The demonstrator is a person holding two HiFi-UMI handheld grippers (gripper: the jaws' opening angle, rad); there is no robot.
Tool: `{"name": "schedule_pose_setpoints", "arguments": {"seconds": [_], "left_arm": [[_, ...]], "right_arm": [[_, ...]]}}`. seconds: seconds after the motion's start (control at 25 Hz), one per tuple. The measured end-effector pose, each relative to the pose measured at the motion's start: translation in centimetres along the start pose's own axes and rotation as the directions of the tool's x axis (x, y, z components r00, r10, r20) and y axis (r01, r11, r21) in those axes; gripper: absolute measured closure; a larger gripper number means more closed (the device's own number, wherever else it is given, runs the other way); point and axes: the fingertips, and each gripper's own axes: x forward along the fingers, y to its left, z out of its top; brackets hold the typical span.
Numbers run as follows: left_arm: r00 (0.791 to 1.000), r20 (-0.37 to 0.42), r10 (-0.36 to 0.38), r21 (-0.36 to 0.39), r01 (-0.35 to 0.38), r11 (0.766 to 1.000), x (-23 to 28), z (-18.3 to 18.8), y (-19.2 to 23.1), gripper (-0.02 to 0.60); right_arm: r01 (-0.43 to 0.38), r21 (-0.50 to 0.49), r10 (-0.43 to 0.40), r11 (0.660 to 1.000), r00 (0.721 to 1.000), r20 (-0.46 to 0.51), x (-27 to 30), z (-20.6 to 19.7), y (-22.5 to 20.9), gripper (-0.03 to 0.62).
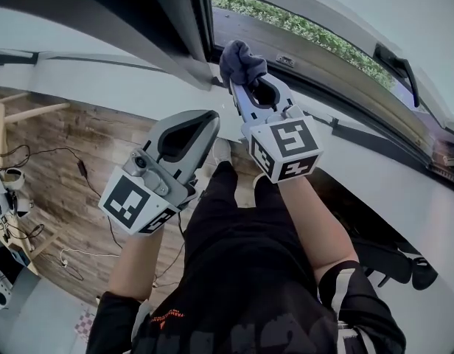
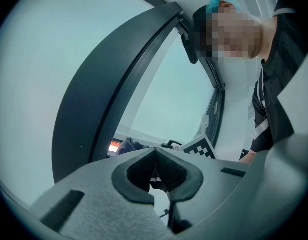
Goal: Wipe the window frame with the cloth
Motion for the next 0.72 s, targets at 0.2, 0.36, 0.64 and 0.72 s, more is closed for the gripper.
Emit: {"name": "schedule_pose_setpoints", "arguments": {"seconds": [0.2,0.36,0.64,0.72], "left_arm": [[1.000,-0.009,-0.019,0.004,0.019,1.000,0.7,-0.2,-0.8,0.561],[0.999,-0.017,-0.037,0.011,0.037,0.999,2.0,-0.5,-2.3,0.561],[0.998,-0.031,-0.062,0.015,0.062,0.998,3.1,-0.9,-3.5,0.561],[0.997,-0.033,-0.070,0.018,0.070,0.997,3.4,-0.9,-4.0,0.561]], "right_arm": [[0.018,0.008,-0.018,1.000,1.000,0.001,-1.0,-0.4,-0.9,0.536],[0.033,0.024,-0.034,0.999,0.999,0.007,-2.7,-0.8,-2.4,0.536],[0.059,0.040,-0.060,0.997,0.998,0.012,-4.4,-1.3,-4.0,0.536],[0.069,0.044,-0.070,0.997,0.997,0.013,-5.0,-1.5,-4.3,0.536]]}}
